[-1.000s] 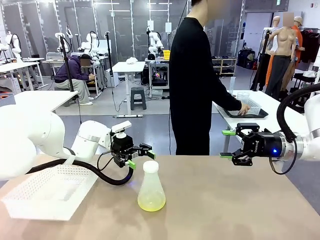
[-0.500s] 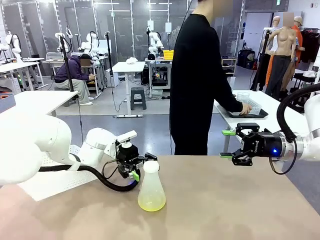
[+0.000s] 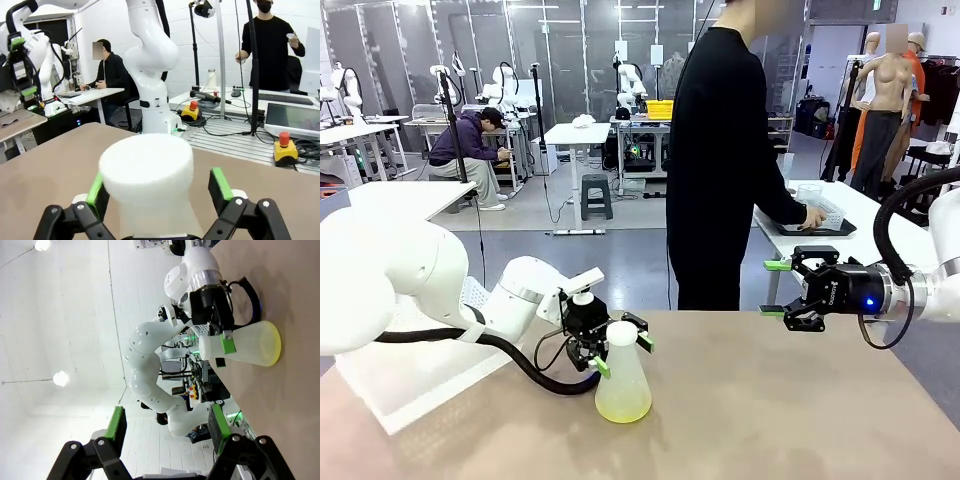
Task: Prepare the solutions needed for the experiment.
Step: When the human places the Big flask in the center of the table, pick up the Big flask and place it in the left Organizing basket.
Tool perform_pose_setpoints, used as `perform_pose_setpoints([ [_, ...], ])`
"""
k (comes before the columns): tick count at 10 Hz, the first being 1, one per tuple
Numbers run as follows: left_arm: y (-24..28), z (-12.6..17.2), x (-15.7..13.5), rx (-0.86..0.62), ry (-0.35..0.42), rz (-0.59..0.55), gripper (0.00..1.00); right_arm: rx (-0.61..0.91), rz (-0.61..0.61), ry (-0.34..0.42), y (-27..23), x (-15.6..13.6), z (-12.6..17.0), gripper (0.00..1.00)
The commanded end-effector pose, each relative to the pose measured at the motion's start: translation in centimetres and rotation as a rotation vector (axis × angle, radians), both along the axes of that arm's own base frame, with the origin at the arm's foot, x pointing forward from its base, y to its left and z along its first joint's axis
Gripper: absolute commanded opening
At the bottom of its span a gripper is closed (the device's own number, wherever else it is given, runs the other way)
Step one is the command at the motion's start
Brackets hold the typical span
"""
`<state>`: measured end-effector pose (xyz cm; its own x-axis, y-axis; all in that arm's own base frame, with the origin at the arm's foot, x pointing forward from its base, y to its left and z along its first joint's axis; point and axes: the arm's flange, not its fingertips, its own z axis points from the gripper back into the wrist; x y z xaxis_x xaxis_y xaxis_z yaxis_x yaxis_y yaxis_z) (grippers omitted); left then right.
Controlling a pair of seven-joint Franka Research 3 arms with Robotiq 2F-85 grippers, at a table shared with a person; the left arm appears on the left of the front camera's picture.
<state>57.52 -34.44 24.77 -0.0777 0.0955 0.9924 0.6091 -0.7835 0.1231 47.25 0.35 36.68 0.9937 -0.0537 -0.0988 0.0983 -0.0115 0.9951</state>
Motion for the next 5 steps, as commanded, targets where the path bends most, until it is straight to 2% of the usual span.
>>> perform_pose_setpoints([
  [1,0.9,-0.2,-2.9,-0.024,-0.017,0.041,1.0,-0.002,0.002,-0.003,0.1,0.0,0.1,0.83],
  [2,0.8,-0.4,-3.0,-0.054,-0.003,0.022,1.0,-0.002,0.002,-0.003,0.1,0.0,0.1,0.83],
  [5,0.1,-0.8,-4.3,-0.089,-0.037,0.01,1.0,-0.002,0.002,-0.003,0.1,0.0,0.1,0.83],
])
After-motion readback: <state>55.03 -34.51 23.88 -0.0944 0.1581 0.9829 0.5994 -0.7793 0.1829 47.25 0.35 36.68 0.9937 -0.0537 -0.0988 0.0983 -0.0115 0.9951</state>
